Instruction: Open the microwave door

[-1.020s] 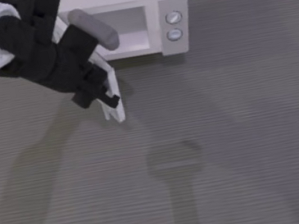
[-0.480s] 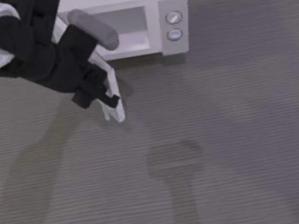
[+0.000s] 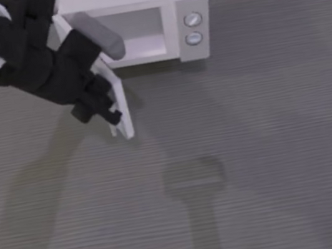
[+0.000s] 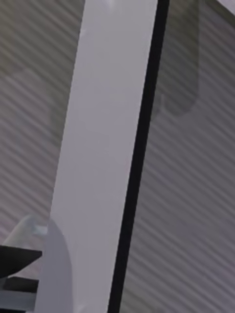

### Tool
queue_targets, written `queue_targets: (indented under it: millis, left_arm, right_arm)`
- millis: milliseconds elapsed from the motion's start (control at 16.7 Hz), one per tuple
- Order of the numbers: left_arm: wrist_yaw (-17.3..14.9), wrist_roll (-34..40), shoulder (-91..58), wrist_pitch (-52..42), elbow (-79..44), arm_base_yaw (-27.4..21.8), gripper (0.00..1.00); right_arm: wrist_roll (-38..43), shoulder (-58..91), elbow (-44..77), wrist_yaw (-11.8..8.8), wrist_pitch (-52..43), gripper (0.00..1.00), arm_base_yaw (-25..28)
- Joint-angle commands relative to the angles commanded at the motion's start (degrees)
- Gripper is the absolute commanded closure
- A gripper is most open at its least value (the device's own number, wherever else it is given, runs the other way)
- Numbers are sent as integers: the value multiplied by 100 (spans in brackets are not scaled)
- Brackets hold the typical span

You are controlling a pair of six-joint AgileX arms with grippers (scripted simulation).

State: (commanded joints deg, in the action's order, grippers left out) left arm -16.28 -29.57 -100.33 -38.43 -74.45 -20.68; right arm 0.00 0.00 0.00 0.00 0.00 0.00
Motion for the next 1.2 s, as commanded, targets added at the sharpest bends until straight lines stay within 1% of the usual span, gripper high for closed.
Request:
queue_targets:
  millis: [180, 300, 1200]
  left_arm:
    - [-197, -489, 45, -145, 38, 192, 100]
    - [-270, -646, 79, -184, 46, 262, 100]
    - [-272, -650, 80, -185, 46, 264, 100]
  right_arm:
    - [0, 0, 0, 0, 0, 0, 0]
    - [0, 0, 0, 0, 0, 0, 0]
    - [0, 0, 0, 0, 0, 0, 0]
